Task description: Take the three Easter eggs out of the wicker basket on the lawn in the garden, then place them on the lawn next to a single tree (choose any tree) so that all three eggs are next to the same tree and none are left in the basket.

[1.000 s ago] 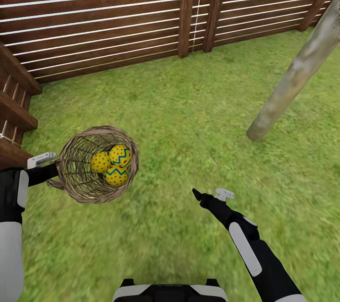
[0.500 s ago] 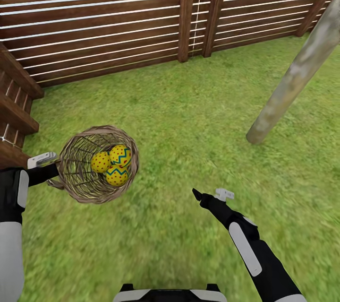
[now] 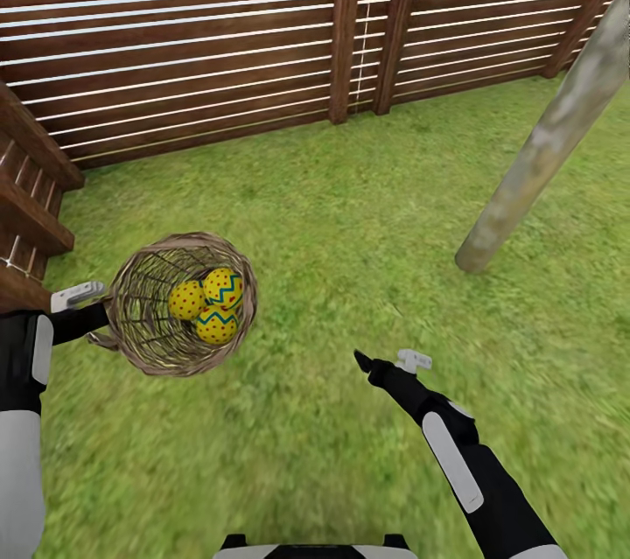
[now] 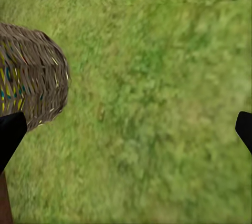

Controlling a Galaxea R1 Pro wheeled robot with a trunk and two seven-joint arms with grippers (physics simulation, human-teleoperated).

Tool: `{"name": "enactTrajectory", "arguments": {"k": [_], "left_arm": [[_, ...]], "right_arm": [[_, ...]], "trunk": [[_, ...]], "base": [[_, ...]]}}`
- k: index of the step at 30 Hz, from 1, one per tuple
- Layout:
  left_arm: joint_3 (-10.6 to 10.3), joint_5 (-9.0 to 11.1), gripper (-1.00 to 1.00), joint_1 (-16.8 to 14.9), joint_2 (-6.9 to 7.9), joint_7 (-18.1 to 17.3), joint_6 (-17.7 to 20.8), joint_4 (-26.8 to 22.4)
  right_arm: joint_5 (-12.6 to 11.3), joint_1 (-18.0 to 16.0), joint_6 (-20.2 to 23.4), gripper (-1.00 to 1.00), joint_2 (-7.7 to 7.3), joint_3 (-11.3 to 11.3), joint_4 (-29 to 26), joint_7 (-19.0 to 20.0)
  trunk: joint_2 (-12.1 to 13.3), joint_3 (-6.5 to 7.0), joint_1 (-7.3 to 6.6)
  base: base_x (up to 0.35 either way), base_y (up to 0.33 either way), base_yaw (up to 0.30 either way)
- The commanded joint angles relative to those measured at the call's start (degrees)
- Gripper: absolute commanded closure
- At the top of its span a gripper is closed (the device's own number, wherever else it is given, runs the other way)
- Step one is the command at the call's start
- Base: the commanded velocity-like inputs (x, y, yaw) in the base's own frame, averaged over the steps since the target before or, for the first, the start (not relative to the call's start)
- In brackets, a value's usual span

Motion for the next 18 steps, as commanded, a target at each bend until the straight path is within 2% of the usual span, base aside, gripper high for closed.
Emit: {"name": "enactTrajectory", "arguments": {"k": [1, 18], "left_arm": [[0.1, 0.5, 1.00, -0.1, -0.01, -0.3, 0.3, -0.1], [0.1, 0.6, 1.00, -0.1, 0.02, -0.3, 0.3, -0.1]], "right_arm": [[-0.2, 0.0, 0.2, -1.00, -0.04, 0.0, -0.1, 0.0], [-0.2, 0.0, 0.2, -1.00, 0.05, 0.0, -0.1, 0.0]], "trunk": [[-0.1, 0.02, 0.03], [-0.1, 1.64, 0.03]], "base": [[0.000, 0.000, 0.000], [0.000, 0.000, 0.000]]}}
